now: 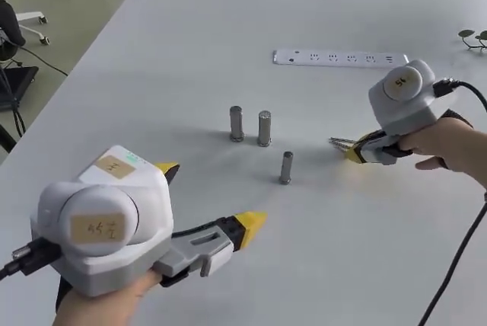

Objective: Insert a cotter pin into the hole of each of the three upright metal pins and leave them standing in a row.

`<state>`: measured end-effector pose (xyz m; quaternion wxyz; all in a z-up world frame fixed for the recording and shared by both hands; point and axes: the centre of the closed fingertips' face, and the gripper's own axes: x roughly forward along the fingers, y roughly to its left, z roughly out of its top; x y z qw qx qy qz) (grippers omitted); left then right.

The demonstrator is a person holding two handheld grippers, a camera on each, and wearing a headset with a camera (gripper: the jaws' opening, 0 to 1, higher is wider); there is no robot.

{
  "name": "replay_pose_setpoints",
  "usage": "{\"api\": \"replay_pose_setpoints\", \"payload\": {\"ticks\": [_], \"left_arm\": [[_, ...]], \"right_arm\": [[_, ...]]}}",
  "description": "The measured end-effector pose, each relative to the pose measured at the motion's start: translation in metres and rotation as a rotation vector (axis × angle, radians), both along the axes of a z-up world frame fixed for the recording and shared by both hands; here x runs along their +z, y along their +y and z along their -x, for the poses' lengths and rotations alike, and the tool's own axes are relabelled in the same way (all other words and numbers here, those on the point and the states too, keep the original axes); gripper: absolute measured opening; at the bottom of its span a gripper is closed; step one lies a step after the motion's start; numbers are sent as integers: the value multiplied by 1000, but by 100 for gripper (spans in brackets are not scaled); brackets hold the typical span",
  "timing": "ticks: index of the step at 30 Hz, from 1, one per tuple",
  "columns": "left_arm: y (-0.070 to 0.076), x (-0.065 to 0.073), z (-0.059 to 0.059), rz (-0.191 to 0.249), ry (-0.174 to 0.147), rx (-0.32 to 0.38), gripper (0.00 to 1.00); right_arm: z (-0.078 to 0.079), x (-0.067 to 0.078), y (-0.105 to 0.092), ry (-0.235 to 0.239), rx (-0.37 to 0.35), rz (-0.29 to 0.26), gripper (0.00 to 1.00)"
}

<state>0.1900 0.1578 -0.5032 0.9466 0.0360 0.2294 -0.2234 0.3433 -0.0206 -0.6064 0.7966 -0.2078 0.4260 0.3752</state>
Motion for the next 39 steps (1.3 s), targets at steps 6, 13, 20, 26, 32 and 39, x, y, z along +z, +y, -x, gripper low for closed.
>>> {"api": "replay_pose_setpoints", "payload": {"ticks": [6,13,20,26,32,39], "left_arm": [[-1,0,1,1,0,-10,72],[-1,-2,3,0,18,-17,70],[-2,-3,3,-2,25,-28,65],[-8,-2,1,5,21,-50,60],[-15,2,-1,11,15,-83,53],[-23,0,2,20,26,-111,44]], "right_arm": [[-9,-2,-1,74,1,2,0],[-5,-3,-4,76,8,10,0],[3,4,-2,53,16,-8,0],[16,13,4,21,70,-26,0],[30,19,13,-28,162,-38,0],[63,34,23,-77,275,-47,0]]}}
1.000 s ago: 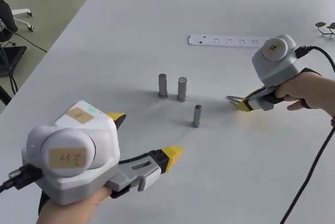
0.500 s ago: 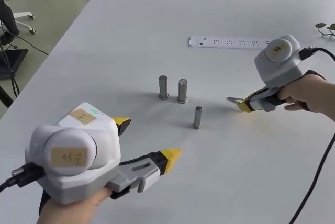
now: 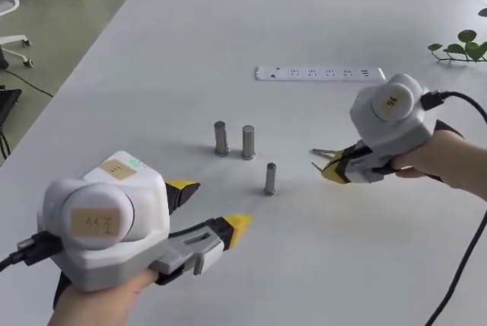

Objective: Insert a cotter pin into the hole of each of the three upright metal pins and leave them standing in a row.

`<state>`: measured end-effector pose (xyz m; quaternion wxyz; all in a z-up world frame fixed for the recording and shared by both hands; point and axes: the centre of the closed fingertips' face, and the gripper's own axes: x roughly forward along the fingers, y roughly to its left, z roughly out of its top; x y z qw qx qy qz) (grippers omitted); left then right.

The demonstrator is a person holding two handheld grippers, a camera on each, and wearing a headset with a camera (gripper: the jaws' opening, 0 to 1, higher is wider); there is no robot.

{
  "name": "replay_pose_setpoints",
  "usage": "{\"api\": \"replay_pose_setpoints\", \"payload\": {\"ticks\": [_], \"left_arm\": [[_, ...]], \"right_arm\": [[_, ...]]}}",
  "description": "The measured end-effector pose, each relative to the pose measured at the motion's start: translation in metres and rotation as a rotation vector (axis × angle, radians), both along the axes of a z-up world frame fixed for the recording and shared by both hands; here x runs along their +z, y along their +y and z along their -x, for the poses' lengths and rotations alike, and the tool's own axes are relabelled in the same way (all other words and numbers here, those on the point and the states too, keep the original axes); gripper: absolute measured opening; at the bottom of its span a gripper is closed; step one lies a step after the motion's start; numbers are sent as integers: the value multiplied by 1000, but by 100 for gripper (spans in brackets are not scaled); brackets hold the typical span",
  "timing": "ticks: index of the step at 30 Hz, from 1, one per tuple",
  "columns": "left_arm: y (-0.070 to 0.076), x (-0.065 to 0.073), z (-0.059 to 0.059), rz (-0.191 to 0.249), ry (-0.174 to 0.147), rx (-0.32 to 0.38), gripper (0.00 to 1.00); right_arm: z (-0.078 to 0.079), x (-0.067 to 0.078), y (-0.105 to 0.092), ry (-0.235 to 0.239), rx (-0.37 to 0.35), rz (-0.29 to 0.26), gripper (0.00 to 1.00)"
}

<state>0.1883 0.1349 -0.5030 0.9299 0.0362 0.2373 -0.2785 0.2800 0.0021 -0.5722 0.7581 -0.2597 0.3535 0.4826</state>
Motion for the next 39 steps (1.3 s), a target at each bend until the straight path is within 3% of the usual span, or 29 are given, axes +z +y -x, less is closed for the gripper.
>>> {"api": "replay_pose_setpoints", "payload": {"ticks": [7,12,14,16,21,24,34,39], "left_arm": [[-9,-6,2,-2,7,-37,36],[-14,-9,1,6,21,-48,32],[-20,-10,3,39,43,-65,28],[-28,-8,3,100,70,-81,27],[-35,-10,4,100,96,-121,25],[-39,-11,6,118,131,-147,24],[-51,-14,14,194,220,-183,20],[-55,-10,16,268,252,-175,16]], "right_arm": [[28,9,10,-62,141,25,0],[43,11,18,-67,182,12,0],[48,13,21,-69,193,4,0],[54,15,25,-77,224,-3,0],[70,20,34,-104,303,-11,0],[80,23,40,-113,353,-15,0],[101,38,59,-149,443,-69,0],[108,44,67,-179,480,-72,0]]}}
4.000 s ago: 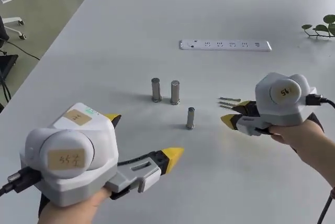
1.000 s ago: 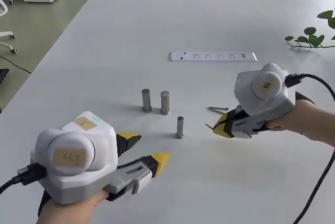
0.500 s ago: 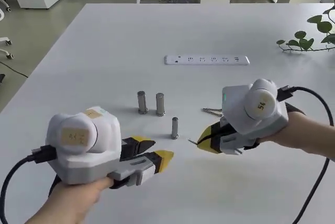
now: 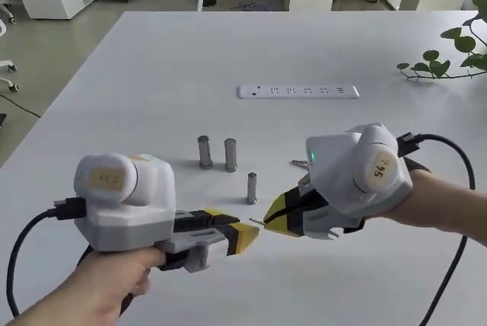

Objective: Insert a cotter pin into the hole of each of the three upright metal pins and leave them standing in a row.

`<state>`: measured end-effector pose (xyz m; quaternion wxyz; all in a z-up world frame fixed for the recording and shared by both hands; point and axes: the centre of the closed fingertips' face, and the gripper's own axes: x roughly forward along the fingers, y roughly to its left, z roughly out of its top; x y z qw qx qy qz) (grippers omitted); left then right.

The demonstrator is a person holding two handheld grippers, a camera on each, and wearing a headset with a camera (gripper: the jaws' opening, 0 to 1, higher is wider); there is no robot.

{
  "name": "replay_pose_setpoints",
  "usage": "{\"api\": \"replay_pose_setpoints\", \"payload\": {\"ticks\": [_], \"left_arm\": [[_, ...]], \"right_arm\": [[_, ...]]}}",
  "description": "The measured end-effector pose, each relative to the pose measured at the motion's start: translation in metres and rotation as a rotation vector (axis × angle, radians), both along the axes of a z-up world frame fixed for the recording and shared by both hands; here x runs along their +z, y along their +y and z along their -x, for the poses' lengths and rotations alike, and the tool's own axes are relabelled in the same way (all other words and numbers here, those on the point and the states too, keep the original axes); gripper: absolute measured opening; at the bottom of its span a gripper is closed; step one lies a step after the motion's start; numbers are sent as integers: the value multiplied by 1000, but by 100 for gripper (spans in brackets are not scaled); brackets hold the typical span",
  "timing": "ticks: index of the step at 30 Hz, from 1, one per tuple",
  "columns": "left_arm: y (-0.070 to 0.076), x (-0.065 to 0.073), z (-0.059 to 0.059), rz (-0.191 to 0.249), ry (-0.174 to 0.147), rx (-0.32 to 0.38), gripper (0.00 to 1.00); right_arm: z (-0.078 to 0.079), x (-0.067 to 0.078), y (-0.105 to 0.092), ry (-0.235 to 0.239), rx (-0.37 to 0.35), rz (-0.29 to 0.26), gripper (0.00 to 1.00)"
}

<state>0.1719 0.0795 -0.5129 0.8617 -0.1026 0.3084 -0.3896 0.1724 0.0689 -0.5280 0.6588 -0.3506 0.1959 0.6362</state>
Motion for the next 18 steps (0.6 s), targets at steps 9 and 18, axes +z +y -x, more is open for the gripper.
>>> {"api": "replay_pose_setpoints", "payload": {"ticks": [9,18], "left_arm": [[-2,2,4,49,57,14,7],[1,1,6,83,95,38,1]], "right_arm": [[9,6,9,-48,70,14,0],[15,9,13,-61,98,9,0]]}}
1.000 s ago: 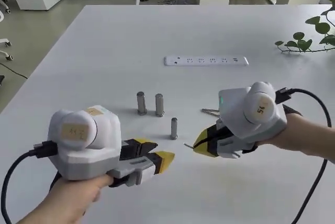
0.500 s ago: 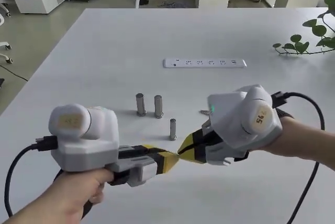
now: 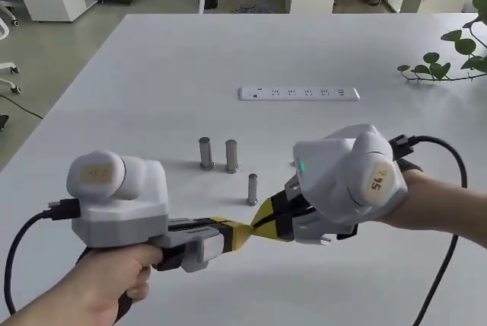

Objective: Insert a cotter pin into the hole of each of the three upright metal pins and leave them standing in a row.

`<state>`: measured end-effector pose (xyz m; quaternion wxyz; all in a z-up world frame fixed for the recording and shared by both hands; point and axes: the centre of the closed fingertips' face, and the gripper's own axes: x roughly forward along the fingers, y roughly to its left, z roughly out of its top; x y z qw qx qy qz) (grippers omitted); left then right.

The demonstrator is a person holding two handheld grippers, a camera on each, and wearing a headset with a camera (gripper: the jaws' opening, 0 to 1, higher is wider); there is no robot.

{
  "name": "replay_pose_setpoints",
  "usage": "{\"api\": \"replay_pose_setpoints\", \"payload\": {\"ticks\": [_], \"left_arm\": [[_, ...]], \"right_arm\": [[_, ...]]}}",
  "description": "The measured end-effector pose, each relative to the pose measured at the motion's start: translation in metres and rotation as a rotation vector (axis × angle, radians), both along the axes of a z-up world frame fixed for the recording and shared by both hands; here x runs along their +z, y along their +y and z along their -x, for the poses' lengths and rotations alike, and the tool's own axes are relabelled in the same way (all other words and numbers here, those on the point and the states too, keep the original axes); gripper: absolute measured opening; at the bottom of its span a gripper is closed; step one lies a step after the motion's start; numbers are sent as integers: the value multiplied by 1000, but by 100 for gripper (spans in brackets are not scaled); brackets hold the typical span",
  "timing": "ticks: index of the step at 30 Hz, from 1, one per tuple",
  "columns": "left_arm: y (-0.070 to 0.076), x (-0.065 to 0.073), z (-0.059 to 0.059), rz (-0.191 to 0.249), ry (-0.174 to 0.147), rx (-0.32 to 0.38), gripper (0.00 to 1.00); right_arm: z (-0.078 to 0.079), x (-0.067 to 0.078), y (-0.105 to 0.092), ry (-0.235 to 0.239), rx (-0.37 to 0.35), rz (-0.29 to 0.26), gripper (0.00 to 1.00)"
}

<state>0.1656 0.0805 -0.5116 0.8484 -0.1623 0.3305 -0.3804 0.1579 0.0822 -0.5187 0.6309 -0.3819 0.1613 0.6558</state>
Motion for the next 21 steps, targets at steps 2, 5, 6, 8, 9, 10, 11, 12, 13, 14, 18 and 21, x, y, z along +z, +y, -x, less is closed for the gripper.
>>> {"api": "replay_pose_setpoints", "payload": {"ticks": [2,5,6,8,9,10,11,12,13,14,18,21], "left_arm": [[0,0,0,2,-5,-2,0],[0,0,1,0,-2,-3,0],[0,0,1,-10,-12,-12,0],[-1,0,2,-21,-27,-26,0],[-1,1,1,-35,-50,-37,0],[-1,1,-1,-37,-67,-35,0],[-1,1,0,-42,-75,-44,0],[-1,2,0,-42,-81,-45,0],[-1,3,-1,-42,-91,-47,0],[-1,4,0,-42,-97,-50,0],[2,4,-1,-80,-137,-74,0],[4,3,0,-117,-163,-92,0]], "right_arm": [[0,0,0,-2,1,-2,0],[1,0,1,-6,4,0,0],[1,0,1,-8,4,2,0],[1,0,0,-11,4,5,0],[1,0,0,-10,2,4,0],[1,0,0,-8,-1,3,0],[0,1,0,-5,-4,-2,0],[-1,1,0,0,-9,-6,0],[-1,1,-1,10,-14,-6,0],[-2,1,-2,17,-20,-7,0],[-3,-1,-6,92,-68,-24,0],[-3,0,-7,168,-117,-54,1]]}}
